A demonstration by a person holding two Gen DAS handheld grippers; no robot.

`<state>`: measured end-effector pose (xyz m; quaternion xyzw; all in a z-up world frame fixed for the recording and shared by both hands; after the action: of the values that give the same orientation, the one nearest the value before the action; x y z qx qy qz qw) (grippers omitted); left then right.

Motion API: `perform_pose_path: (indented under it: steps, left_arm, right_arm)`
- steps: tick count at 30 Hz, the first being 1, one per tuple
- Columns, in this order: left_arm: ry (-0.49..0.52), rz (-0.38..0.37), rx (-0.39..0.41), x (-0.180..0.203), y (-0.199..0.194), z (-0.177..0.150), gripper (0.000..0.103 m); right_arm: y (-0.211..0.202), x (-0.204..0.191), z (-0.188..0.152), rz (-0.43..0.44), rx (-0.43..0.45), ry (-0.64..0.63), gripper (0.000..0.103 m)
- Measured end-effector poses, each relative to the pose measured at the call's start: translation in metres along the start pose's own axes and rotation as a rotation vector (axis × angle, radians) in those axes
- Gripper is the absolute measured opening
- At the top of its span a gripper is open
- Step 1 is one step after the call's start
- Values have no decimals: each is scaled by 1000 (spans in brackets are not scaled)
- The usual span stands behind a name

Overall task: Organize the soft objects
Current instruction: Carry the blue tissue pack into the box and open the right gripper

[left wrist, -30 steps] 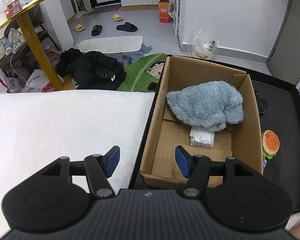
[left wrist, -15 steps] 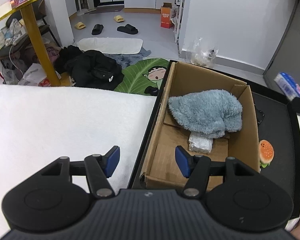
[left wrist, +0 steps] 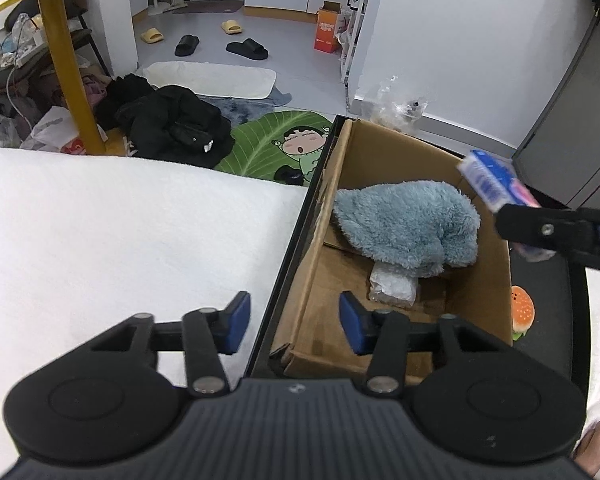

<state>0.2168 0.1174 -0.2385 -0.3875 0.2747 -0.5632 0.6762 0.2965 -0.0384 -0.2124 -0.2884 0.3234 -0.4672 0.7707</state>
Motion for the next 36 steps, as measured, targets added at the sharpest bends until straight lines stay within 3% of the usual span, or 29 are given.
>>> perform_pose_path:
  steps: [2, 8, 26, 31, 36]
  left_arm:
    - [-4, -7, -10, -2, 2, -1, 27]
    - [-22, -39, -27, -4, 5, -3, 11]
    - [-62, -78, -31, -9, 8, -3, 11]
    - [-60, -74, -31, -9, 9, -2, 11]
    - [-57, -69, -33, -7, 12, -2, 11]
  right_arm:
    - [4, -5, -3, 4, -10, 1, 52]
    - [16, -19, -7, 17, -33, 1, 52]
    - [51, -40, -11, 73, -88, 113, 53]
    - [66, -35, -21, 99, -158, 179, 55]
    - [58, -29, -25, 102, -163, 183, 55]
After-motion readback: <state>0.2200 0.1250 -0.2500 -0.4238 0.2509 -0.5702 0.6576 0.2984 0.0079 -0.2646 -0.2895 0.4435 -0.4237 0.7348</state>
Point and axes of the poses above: each gripper's, at about its wrist camera, not at the fingertips, and y roughly the way its jaws point, x to its right, z to its top, the point moved 10 cm from there along y, roughly the way its jaws point, and after that the axes turned 4 degrees about y, right-handed, at the moved point
